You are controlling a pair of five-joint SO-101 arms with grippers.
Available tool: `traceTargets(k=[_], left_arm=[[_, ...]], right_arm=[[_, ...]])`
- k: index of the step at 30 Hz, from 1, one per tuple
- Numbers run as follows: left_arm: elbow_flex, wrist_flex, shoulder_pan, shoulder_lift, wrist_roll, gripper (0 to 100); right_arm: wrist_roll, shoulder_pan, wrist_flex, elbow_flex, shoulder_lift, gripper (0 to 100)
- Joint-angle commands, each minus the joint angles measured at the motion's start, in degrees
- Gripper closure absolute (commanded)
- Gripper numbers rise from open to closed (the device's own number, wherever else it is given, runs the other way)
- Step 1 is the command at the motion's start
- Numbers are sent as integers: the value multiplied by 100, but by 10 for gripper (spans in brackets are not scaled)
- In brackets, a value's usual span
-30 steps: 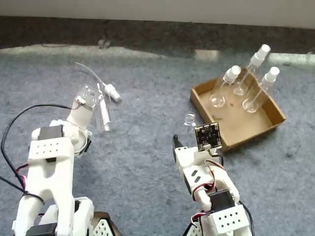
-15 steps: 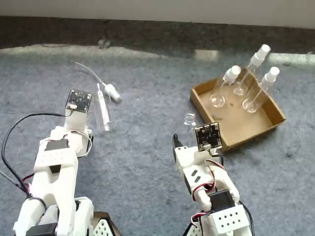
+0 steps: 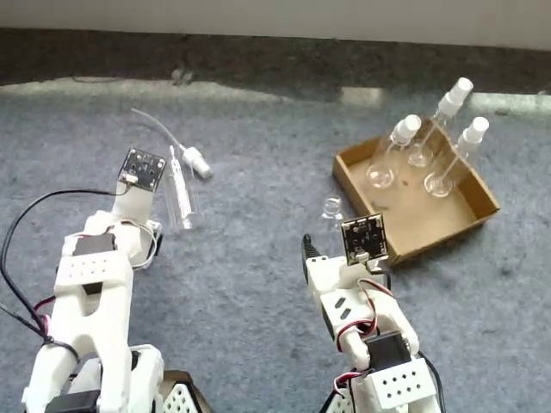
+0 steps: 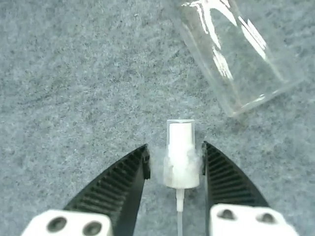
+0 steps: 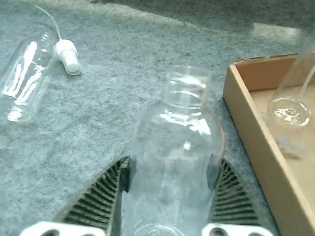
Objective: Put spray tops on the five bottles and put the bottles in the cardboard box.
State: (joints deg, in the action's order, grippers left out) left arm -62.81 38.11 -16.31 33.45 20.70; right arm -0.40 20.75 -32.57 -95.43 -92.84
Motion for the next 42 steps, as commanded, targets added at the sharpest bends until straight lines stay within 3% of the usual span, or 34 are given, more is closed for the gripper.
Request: traceTargets(k=[1, 5, 16, 27, 31, 38, 42], left_arm=[[892, 826, -48, 163, 114, 857], [980, 958, -22, -57, 114, 855], [2185, 1116, -48, -2642, 97, 861], [2264, 1169, -66, -2747, 141, 861], [2264, 1169, -66, -2738, 589, 861], [2264, 1407, -48, -2765, 651, 861], [2264, 1371, -66, -2800, 651, 938]], right_arm=[[9, 40, 136, 13, -101, 872], [9, 40, 136, 13, -101, 872], [9, 22, 136, 4, -101, 872], [9, 22, 136, 13, -101, 872], [9, 22, 136, 22, -101, 872], [9, 31, 136, 22, -101, 872], [9, 31, 136, 22, -101, 872]])
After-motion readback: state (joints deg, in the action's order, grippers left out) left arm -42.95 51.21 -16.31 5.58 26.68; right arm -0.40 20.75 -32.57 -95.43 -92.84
